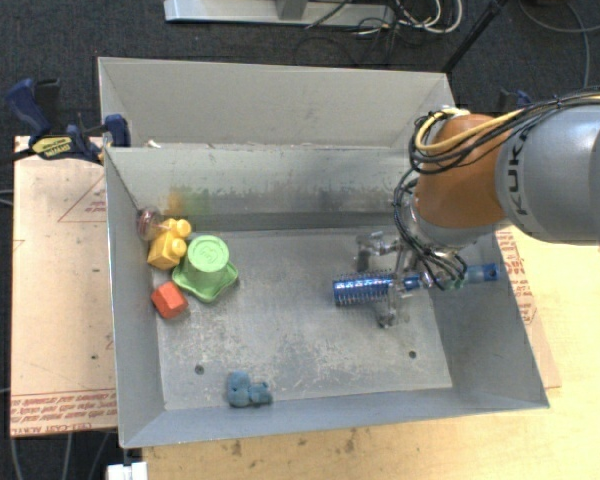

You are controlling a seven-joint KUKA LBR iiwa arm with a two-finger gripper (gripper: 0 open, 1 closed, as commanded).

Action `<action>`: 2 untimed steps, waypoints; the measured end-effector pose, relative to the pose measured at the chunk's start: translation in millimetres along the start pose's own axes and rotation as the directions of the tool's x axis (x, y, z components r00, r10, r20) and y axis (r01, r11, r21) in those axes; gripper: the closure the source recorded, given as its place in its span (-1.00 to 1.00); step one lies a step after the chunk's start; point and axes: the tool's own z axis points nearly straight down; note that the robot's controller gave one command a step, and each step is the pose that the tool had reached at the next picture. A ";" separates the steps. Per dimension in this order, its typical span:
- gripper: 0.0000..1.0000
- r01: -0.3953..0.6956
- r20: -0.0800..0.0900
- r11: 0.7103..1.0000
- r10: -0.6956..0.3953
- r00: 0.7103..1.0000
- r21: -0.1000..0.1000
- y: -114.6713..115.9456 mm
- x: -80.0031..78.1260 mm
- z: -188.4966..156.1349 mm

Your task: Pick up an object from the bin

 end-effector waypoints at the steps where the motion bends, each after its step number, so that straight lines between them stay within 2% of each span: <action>1: -1.00 0.000 0.000 1.000 0.000 1.000 0.000 0.4 -0.7 -0.1; 2: 1.00 -0.001 0.002 1.000 0.001 1.000 -0.002 1.8 -2.0 -1.2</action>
Offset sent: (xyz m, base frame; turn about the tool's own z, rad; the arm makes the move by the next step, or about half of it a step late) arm 0.0000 0.0000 0.0000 0.0000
